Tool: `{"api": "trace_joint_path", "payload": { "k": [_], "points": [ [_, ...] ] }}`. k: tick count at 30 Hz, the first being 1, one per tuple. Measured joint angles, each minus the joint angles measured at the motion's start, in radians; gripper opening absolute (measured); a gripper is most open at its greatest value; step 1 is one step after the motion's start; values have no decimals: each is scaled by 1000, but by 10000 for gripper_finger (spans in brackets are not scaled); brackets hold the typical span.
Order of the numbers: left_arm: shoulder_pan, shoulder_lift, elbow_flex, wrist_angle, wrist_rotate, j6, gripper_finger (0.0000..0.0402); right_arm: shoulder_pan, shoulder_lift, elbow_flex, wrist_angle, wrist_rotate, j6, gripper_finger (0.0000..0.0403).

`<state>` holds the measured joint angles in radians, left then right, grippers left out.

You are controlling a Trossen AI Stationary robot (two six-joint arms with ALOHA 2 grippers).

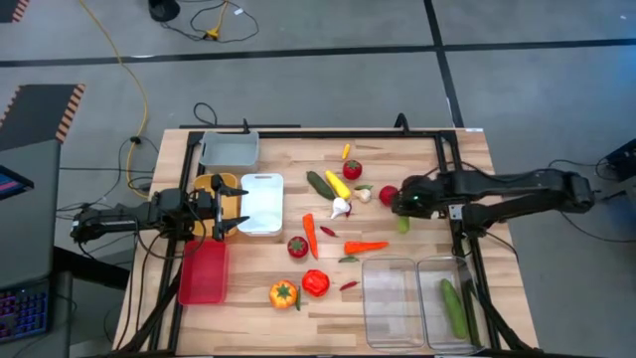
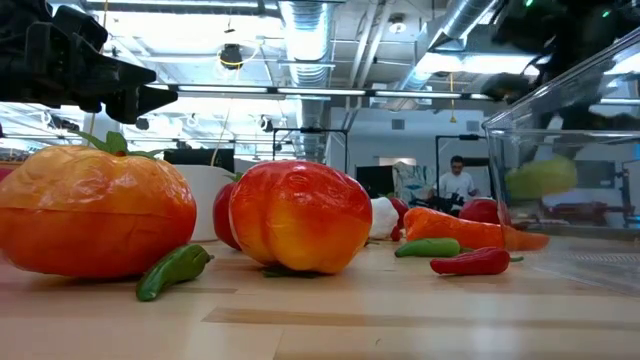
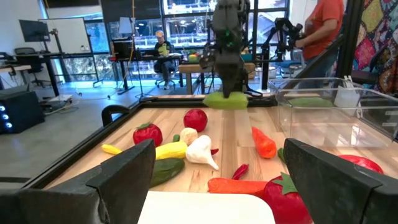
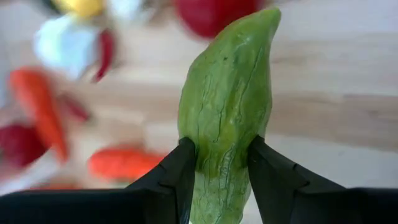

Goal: Sort produce into baskets
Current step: Put the green cucumber into the right transparent bin

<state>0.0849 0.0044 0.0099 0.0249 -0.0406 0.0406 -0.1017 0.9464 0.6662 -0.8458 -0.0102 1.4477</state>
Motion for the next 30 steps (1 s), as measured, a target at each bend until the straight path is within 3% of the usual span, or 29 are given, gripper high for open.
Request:
{"api": "trace_joint_path", "payload": {
  "k": [9, 18, 30],
  "points": [
    [0, 0, 0, 0, 0, 0, 341, 206, -175, 2, 104, -56, 25, 158],
    [0, 0, 0, 0, 0, 0, 341, 494, -206, 2, 281, -51, 139, 158],
    [0, 0, 0, 0, 0, -1, 341, 845, -160, 4, 309, -45, 598, 158]
  ]
}}
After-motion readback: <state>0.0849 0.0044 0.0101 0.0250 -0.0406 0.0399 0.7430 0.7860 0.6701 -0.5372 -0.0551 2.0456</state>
